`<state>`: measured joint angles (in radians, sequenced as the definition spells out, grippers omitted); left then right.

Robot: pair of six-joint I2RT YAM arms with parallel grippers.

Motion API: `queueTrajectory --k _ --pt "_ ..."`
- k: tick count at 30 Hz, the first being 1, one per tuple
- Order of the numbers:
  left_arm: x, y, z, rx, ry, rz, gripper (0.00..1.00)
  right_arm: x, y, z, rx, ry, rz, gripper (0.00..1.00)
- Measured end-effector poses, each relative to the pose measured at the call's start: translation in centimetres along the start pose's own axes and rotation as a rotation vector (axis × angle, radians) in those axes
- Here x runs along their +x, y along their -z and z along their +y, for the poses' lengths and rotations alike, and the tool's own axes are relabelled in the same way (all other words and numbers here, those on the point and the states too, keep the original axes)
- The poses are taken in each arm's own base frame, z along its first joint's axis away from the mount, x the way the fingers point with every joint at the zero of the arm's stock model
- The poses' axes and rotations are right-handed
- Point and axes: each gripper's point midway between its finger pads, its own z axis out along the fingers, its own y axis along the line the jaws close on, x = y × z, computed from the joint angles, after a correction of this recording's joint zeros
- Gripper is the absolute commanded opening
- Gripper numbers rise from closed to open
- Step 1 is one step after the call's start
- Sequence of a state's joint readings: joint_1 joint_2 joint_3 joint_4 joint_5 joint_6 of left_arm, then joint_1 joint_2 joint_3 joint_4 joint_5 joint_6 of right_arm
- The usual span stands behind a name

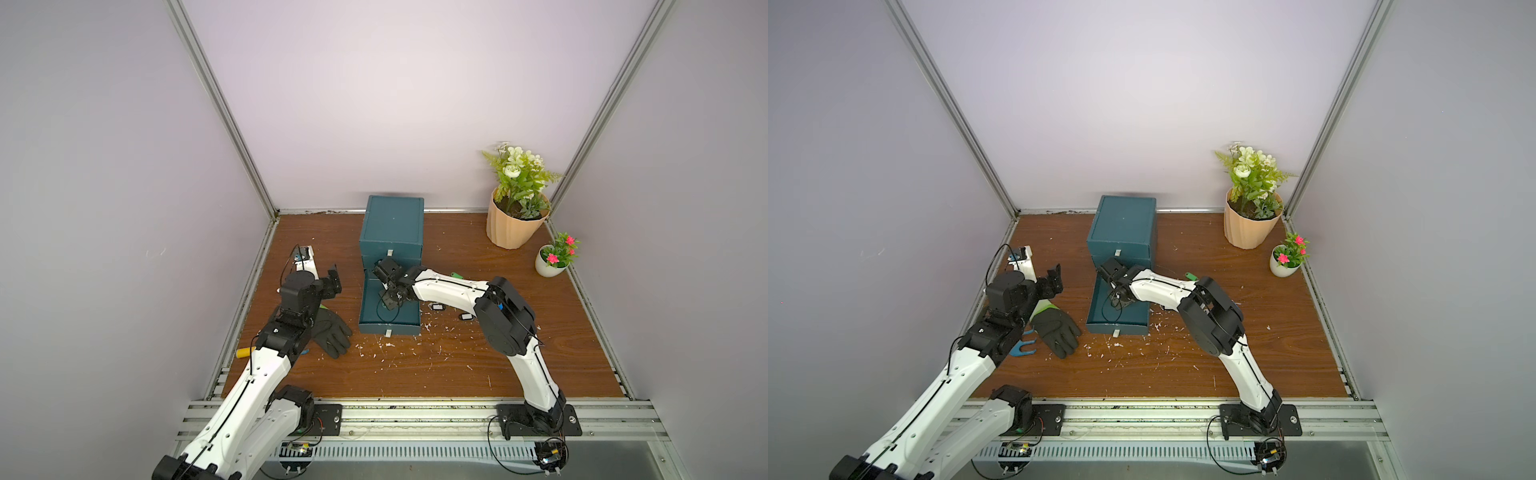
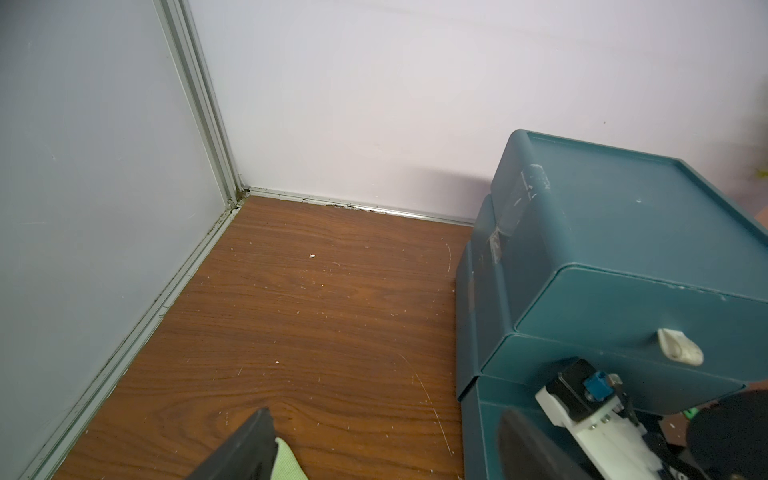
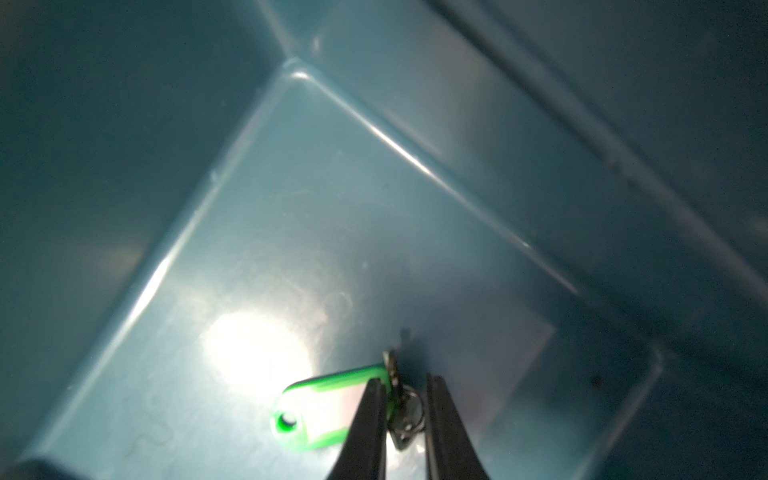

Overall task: Take the keys out of the drawer
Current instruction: Pick up the key from the drawer, then place the key at the center of the board.

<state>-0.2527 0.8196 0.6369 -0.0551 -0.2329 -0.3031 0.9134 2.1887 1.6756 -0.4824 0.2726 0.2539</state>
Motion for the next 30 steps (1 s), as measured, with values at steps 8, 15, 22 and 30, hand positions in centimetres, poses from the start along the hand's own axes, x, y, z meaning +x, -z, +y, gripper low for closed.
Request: queueTrajectory --k 8,15,22,30 --pt "-0.5 0.0 -0.1 0.002 0.003 -0.012 0.85 -0.8 1.3 -0.4 -0.005 0.002 -0.023 0.0" --pt "-1.6 0.2 -0.3 0.008 0.009 -0.034 0.84 -2.6 5.6 -1.3 -0.028 -0.011 -0.122 0.0" --pt "-2.0 0.0 -0.8 0.028 0.009 -0.033 0.83 -2.9 8.1 -2.0 -0.035 -0.027 -0.174 0.0" --pt "-0.2 -0.8 -2.9 0.138 -0.063 0.041 0.83 -3.2 13.4 -5.2 0.008 -0.095 -0.262 0.0"
